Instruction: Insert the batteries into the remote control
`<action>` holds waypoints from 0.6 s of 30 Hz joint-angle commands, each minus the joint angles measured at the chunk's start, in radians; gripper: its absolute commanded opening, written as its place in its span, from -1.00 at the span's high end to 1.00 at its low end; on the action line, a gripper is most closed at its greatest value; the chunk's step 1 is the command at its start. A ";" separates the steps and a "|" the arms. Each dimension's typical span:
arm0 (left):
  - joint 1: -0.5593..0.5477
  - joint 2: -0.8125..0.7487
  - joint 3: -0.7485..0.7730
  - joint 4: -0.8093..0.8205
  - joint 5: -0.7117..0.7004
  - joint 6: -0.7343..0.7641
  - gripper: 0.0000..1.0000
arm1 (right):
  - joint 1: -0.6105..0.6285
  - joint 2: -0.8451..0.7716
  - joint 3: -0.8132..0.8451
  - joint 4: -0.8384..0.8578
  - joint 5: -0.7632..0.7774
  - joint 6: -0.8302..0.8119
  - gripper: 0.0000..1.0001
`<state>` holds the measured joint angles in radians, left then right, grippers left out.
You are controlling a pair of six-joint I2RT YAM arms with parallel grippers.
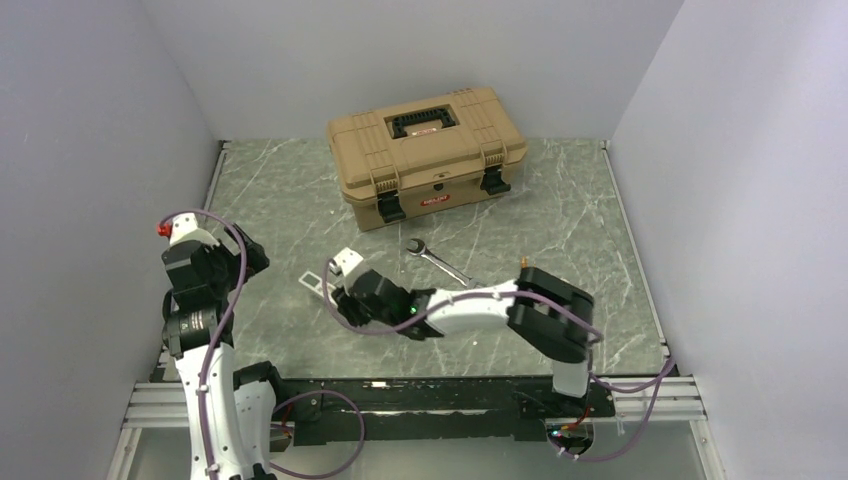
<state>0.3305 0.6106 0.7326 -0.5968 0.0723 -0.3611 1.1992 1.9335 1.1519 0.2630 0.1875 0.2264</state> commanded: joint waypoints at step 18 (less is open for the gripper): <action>-0.778 -0.144 -0.210 0.297 -0.003 -0.532 -0.98 | 0.144 -0.915 -0.606 -0.184 0.349 0.433 1.00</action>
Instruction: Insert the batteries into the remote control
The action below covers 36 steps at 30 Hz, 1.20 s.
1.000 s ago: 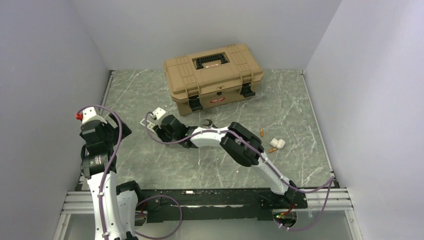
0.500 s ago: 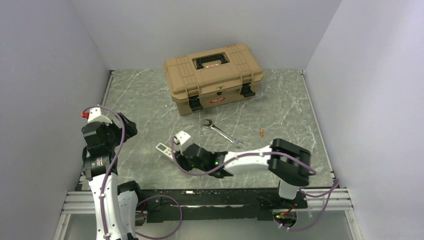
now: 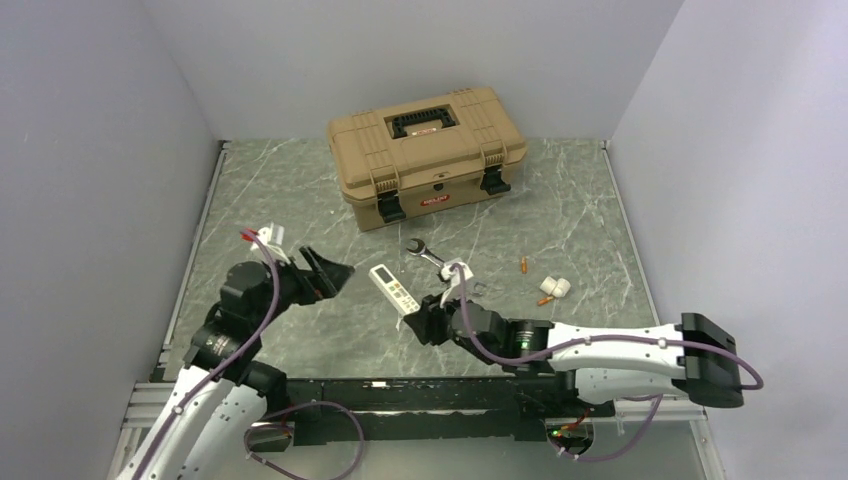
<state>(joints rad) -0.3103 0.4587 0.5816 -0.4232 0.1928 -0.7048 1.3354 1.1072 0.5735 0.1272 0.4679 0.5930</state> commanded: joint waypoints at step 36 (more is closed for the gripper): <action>-0.483 0.170 -0.128 0.347 -0.353 -0.468 0.05 | 0.157 -0.035 0.100 0.028 0.193 0.003 1.00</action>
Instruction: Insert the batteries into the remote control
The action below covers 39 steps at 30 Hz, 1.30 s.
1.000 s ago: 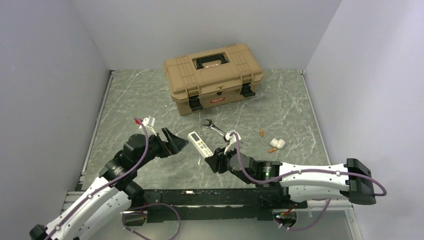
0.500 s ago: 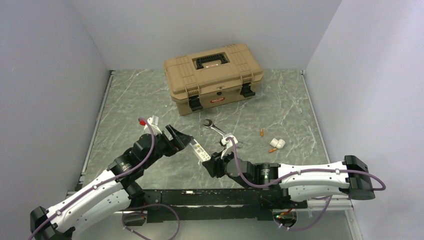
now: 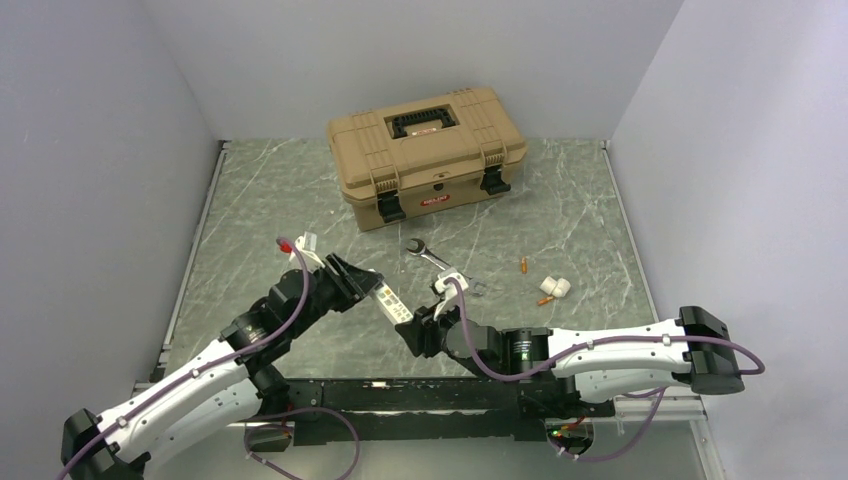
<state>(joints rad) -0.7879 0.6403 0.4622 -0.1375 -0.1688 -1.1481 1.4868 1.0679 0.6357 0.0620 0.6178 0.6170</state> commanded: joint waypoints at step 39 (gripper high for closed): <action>0.069 -0.248 -0.177 0.465 0.194 0.119 1.00 | -0.399 -0.161 -0.213 0.531 -0.846 0.154 -0.75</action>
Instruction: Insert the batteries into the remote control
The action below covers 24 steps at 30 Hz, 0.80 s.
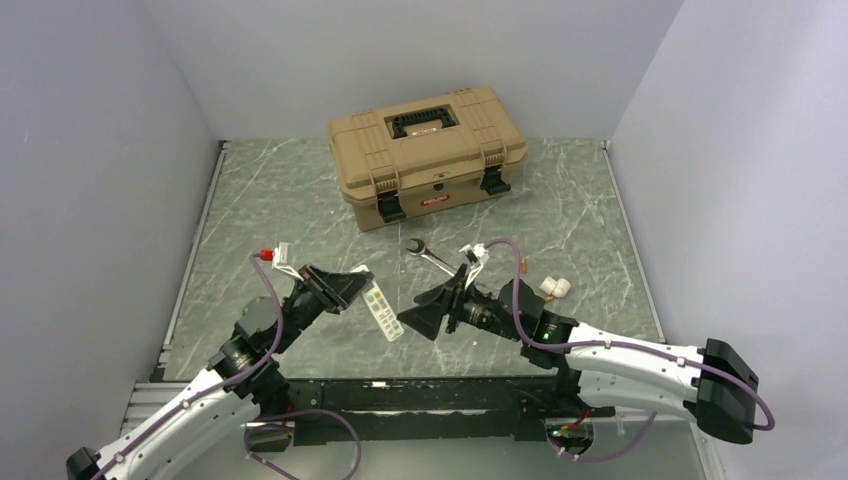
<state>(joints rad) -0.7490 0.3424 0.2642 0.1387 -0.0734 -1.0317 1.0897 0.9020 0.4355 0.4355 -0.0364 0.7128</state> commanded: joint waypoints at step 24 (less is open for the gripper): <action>0.087 0.160 -0.046 0.527 0.241 -0.098 1.00 | -0.002 0.151 -0.056 0.396 -0.247 0.131 -0.31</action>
<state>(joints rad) -0.6666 0.5056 0.2344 0.5602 0.1459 -1.0969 1.0889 1.0550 0.3679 0.7422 -0.2718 0.8410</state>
